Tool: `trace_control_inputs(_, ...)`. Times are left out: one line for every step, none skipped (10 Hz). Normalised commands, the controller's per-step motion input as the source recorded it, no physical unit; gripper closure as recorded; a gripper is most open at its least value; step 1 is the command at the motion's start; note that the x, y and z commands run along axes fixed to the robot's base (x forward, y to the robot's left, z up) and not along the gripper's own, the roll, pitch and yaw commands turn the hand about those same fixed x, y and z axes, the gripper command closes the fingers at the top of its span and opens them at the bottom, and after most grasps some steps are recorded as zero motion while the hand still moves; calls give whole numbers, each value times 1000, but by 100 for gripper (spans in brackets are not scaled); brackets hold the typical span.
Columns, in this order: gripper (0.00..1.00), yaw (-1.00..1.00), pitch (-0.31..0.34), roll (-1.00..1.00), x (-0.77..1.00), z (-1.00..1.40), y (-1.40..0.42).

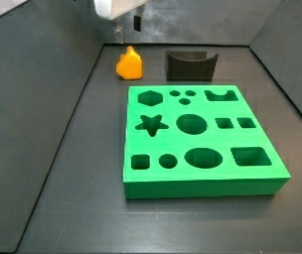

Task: Pick up the 3 prong object. Move up. Rotate the 3 prong object. Place the 3 prong object on the fixture. Regrasp the 3 prong object. Move to above the board. Insert the 3 prong object.
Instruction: Rotate the 3 prong object.

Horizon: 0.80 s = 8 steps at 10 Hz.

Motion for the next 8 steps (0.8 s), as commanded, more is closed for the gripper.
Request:
trace_control_inputs(0,1000,-7,10,35,-35,9)
trace_control_inputs(0,1000,-7,10,35,-35,9)
trace_control_inputs(0,1000,-7,11,35,-35,9)
trace_control_inputs(0,1000,-8,11,35,-35,9)
trace_control_inputs(0,1000,-8,12,35,-35,9)
trace_control_inputs(0,1000,-8,12,35,-35,9)
trace_control_inputs(0,1000,-9,13,35,-34,9)
trace_control_inputs(0,1000,-9,13,35,-34,9)
